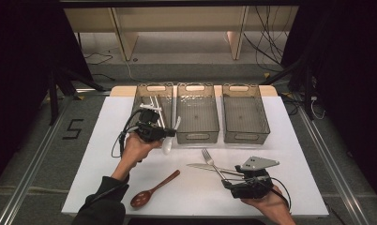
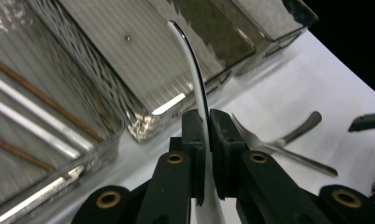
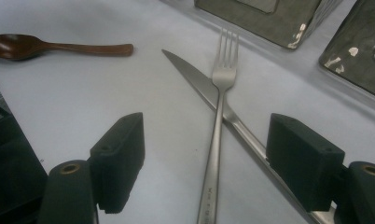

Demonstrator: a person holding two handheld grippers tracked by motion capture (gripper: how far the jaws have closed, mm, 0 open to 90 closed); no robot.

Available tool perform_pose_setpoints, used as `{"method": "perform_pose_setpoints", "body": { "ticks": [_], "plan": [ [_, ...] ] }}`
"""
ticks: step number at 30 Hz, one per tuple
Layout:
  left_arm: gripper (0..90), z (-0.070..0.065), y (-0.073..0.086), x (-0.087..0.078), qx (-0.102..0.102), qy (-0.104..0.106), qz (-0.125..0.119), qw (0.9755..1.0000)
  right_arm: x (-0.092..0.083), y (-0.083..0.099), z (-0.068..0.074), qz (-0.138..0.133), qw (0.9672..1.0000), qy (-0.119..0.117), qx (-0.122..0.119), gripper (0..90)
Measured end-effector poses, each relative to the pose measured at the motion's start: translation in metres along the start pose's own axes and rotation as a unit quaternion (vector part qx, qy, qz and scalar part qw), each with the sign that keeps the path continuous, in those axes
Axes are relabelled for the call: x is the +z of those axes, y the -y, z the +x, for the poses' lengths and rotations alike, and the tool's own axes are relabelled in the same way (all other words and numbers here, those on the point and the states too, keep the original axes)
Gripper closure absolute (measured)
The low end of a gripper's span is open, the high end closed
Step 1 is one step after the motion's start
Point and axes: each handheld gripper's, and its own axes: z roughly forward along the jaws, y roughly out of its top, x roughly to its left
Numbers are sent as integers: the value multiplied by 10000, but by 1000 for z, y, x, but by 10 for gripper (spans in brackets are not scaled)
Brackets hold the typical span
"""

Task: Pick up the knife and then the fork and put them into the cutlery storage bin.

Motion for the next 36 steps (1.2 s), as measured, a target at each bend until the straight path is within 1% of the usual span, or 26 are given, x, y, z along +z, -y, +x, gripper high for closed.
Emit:
{"method": "perform_pose_setpoints", "body": {
  "ticks": [1,2,3,4,5,6,7,8,9,10,11,12,13,14,15,16,17,18,19,20,23,24,26,28,33,36],
  "plan": [
    [846,0,0,0,0,0,0,10000,0,0,0,0,10000,0,0,289],
    [846,0,-6,3,-6,1,-53,10000,0,0,0,4,10000,-5,0,289],
    [846,0,-6,3,-6,1,-53,10000,0,0,0,3,10000,-2,2,289],
    [846,2,-13,7,15,4,-59,10000,0,0,0,3,10000,-4,4,289],
    [846,2,-13,7,15,4,-59,10000,0,0,0,4,10000,-5,3,289],
    [846,5,-18,11,9,-46,-46,10000,0,0,0,3,10000,-5,6,289],
    [846,5,-18,11,9,-46,-46,10000,0,0,0,3,10000,-5,6,289],
    [846,8,-24,15,-25,-81,-58,9999,0,0,-1,2,10000,-11,16,289],
    [846,8,-24,15,-25,-81,-58,9999,0,0,-1,2,10000,-14,18,289],
    [845,9,-29,17,-15,-110,-63,9999,0,1,-1,3,10000,-16,20,289],
    [846,9,-29,17,-15,-110,-63,9999,0,1,-1,3,10000,-16,20,289],
    [845,10,-34,20,-1,-137,-118,9998,0,1,-1,6,10000,-25,23,289],
    [845,10,-34,20,-1,-137,-118,9998,0,1,-1,6,10000,-29,24,289],
    [845,11,-40,23,39,-187,-134,9997,0,1,-1,10,10000,-34,25,289],
    [845,11,-40,23,39,-187,-134,9997,1,1,-1,10,10000,-42,20,289],
    [845,11,-45,27,39,-224,-162,9996,1,0,-1,13,10000,-34,22,289],
    [845,11,-45,27,39,-224,-162,9996,2,0,0,21,10000,-38,19,289],
    [845,11,-50,31,29,-265,-227,9994,2,0,0,17,10000,-46,9,289],
    [845,11,-50,31,29,-265,-227,9994,2,0,0,17,10000,-46,9,289],
    [845,12,-54,34,60,-297,-227,9993,2,0,0,23,10000,-56,-7,289],
    [845,13,-58,39,43,-343,-258,9991,3,0,-1,32,10000,-60,12,289],
    [845,15,-60,43,4,-392,-280,9988,3,1,-1,31,10000,-59,8,289],
    [845,17,-62,46,-28,-410,-282,9988,2,1,-1,25,10000,-59,4,289],
    [845,17,-63,49,-66,-433,-318,9985,2,1,-1,32,10000,-66,1,289],
    [844,18,-63,54,-40,-500,-344,9982,3,1,-1,31,10000,-73,6,289],
    [844,20,-65,56,-101,-504,-362,9980,3,1,-1,43,10000,-77,8,289]
  ]
}}
